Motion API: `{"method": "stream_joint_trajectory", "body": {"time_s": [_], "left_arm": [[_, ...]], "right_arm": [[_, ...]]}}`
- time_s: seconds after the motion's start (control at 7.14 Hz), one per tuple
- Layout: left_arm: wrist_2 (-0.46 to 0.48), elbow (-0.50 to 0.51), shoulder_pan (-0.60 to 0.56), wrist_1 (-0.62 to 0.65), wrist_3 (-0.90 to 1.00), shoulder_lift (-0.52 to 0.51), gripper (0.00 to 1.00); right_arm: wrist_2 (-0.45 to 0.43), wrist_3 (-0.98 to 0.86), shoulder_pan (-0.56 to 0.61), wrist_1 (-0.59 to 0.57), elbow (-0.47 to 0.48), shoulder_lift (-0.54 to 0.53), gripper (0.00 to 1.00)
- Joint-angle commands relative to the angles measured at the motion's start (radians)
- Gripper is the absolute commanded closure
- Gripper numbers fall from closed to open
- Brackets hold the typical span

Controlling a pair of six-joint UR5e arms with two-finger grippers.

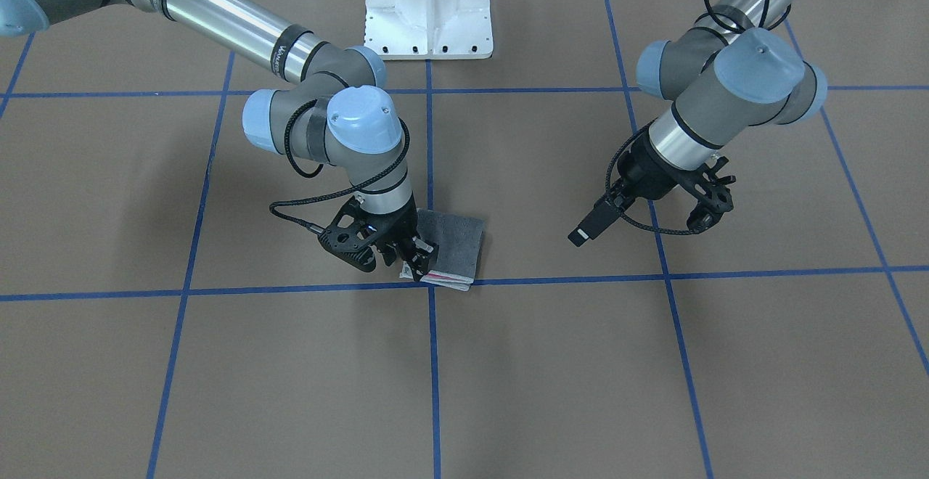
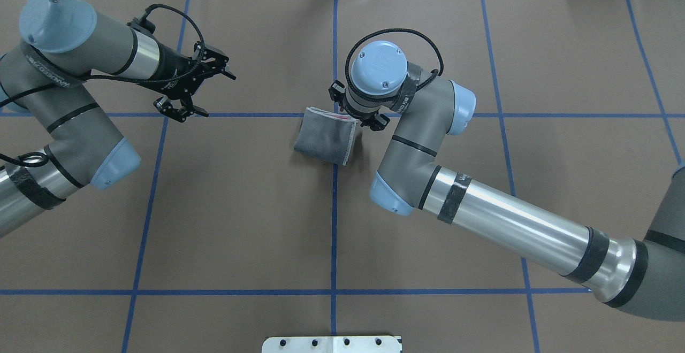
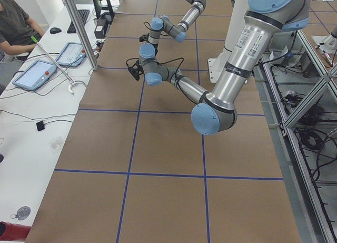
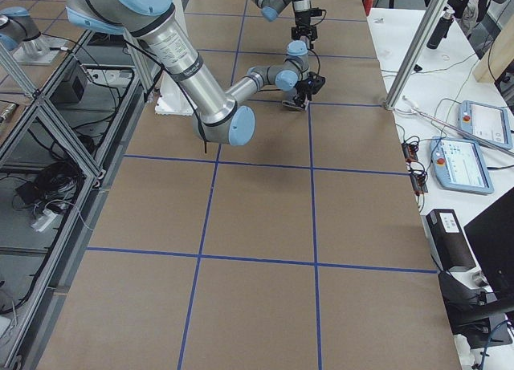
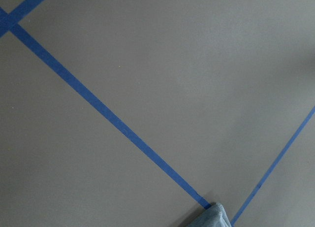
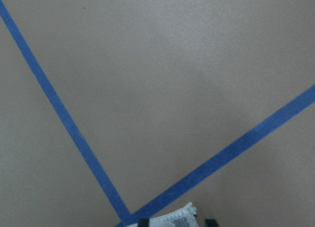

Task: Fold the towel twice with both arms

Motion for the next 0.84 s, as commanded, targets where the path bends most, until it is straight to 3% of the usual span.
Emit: {"method": "stream_joint_trajectory", "body": {"time_s": [0.0, 0.42, 0.7], "left_arm": [[0.003, 0.011, 0.002, 0.005, -0.004, -0.038, 0.00], [0.137, 0.057, 0.077, 0.008, -0.050, -0.126, 0.00], [0.292, 0.096, 0.190, 0.008, -0.075, -0.191, 0.00]], "right_arm": [[0.054, -0.060, 0.055, 0.000, 0.007, -0.023, 0.00], [0.304, -0.138, 0.221, 0.096, 0.070, -0.183, 0.00], [0.390, -0.150, 0.299, 0.114, 0.142, -0.279, 0.00]]}}
